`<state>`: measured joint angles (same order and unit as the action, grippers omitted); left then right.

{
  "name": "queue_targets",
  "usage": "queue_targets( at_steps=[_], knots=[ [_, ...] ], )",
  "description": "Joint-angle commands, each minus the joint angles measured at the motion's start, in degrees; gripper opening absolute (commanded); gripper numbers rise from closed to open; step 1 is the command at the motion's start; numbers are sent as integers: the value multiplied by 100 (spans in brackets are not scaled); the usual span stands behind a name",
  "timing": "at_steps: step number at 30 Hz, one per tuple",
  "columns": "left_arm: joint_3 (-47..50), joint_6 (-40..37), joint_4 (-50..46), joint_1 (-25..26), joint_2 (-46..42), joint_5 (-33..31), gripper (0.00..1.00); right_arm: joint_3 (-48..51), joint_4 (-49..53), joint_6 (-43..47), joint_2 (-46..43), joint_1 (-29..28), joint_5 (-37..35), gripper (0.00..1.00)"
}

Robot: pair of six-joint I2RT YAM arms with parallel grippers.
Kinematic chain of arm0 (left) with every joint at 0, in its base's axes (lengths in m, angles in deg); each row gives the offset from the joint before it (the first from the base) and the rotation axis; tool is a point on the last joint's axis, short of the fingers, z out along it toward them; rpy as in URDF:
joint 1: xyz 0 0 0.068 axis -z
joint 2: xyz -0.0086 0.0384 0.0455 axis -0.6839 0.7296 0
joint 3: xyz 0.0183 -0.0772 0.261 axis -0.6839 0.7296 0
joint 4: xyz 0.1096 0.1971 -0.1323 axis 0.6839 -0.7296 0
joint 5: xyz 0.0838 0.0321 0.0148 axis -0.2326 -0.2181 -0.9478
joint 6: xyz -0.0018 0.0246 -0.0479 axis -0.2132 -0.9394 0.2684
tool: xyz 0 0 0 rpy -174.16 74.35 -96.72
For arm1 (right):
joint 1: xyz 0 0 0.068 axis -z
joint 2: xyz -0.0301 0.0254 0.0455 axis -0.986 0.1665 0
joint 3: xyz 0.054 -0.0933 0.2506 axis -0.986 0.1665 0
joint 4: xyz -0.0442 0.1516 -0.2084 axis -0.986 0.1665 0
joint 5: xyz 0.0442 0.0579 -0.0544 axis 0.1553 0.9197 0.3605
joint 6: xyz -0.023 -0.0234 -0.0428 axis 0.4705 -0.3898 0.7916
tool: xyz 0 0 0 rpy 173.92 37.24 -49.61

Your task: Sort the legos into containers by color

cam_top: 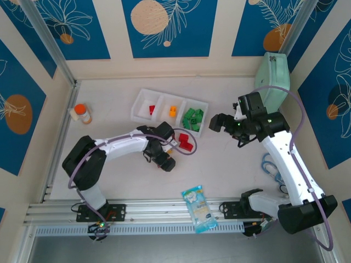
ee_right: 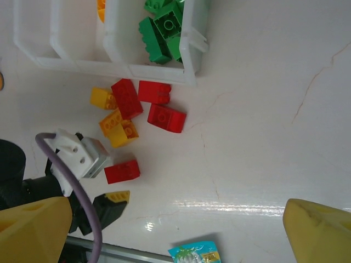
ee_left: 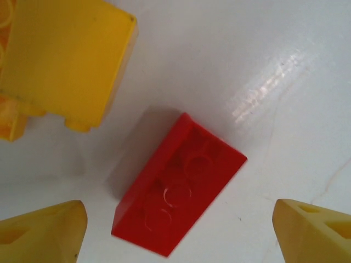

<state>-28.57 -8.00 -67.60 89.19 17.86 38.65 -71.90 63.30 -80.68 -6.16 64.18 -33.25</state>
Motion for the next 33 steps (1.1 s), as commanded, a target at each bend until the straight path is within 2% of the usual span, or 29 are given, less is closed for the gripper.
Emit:
queue_targets(
  at_steps=[1,4,7,10,17,21,26,29,31,33],
  knots=[
    [-242,-144,-55,46,294,-158,84,114,208,126,-1,32,134,99],
    [-364,-186,-148,56,496,-161,79,174,201,144,-21,103,154,99],
    [-456,-274,-468,83,681,60,63,185,183,176,-30,159,193,100],
    [-403,-305,-800,183,834,1,50,274,97,185,-71,179,244,100],
    [-172,157,-1092,291,876,-336,27,446,-14,197,-83,273,374,100],
    [-75,566,-1238,300,593,-614,24,329,15,219,-130,279,337,100],
    [-104,866,-1040,224,-501,-738,19,287,20,280,-222,364,281,100],
    [-120,822,-744,-260,-1019,-468,20,343,-79,245,-250,415,359,100],
    [-389,789,-828,-814,-1053,-244,20,391,-133,236,-241,419,427,100],
    [-782,722,-1009,-1258,-895,-320,19,414,-152,242,-230,419,442,100]
  ],
)
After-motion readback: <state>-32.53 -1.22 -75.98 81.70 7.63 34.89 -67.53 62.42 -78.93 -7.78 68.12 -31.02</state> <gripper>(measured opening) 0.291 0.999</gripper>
